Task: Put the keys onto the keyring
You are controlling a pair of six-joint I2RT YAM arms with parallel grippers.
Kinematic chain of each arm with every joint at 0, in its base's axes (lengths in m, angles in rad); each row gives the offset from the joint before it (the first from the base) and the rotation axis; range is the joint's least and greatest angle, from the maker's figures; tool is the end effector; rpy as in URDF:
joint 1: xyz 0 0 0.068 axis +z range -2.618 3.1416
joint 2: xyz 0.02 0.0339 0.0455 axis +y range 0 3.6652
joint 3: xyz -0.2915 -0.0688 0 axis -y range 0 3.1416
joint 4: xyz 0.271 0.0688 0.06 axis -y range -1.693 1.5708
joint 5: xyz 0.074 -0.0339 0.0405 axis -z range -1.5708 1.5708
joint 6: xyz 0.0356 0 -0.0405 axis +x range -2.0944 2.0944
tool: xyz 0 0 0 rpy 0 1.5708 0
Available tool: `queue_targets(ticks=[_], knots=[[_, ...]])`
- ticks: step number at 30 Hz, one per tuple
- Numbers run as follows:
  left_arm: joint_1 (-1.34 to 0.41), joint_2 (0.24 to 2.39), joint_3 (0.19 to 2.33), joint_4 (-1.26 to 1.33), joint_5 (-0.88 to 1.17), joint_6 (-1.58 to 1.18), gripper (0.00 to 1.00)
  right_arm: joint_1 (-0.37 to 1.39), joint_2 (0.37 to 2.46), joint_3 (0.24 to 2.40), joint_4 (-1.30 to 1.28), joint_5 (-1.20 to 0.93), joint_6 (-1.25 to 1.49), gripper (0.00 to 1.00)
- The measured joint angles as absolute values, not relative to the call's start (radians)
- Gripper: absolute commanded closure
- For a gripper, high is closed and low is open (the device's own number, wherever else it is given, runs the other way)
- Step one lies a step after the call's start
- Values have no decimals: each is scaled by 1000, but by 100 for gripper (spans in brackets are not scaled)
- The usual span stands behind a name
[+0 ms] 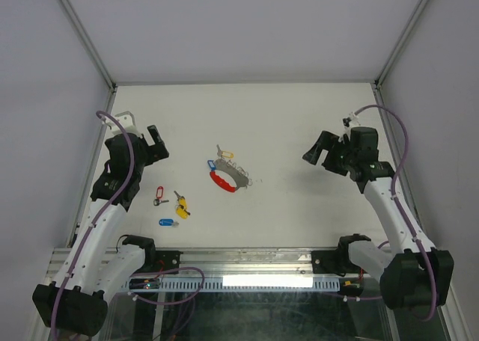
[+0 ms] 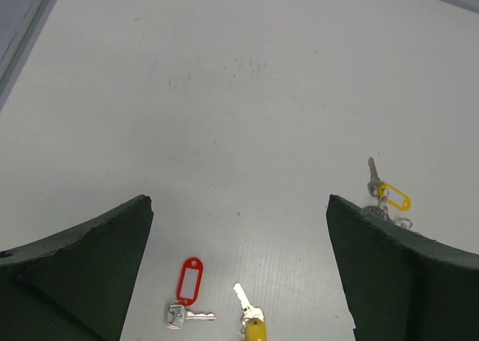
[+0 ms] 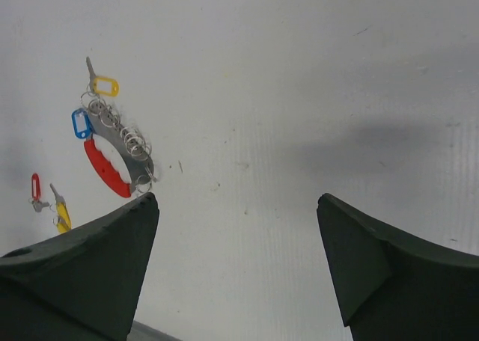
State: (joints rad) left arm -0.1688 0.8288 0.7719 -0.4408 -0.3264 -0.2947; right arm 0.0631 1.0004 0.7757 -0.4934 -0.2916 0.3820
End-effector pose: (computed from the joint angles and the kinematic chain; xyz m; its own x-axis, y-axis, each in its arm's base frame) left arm 0.1908 -0.0209 0.3214 -0.4159 -0.2082 -0.8853 -0.2502 0.9621 -0.1087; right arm 0.2205 0.0242 0.2858 -0.7124 0.3127 -0.6283 -0.0117 0.8898 0.4562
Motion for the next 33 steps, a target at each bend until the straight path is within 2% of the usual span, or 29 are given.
queue_targets(ticks=[4, 11, 20, 26, 33], knots=[[-168, 830, 772, -440, -308, -289, 1, 152, 1069, 776, -484, -300, 385, 12], [-168, 849, 772, -439, -292, -283, 1, 437, 1213, 826, -429, -229, 430, 17], [-168, 850, 772, -437, -278, -276, 1, 808, 1523, 1035, -311, -157, 477, 18], [-168, 850, 772, -437, -277, -275, 1, 922, 1726, 1192, -268, -153, 477, 18], [-168, 850, 772, -437, -260, -273, 1, 937, 1862, 1261, -269, -115, 478, 18]])
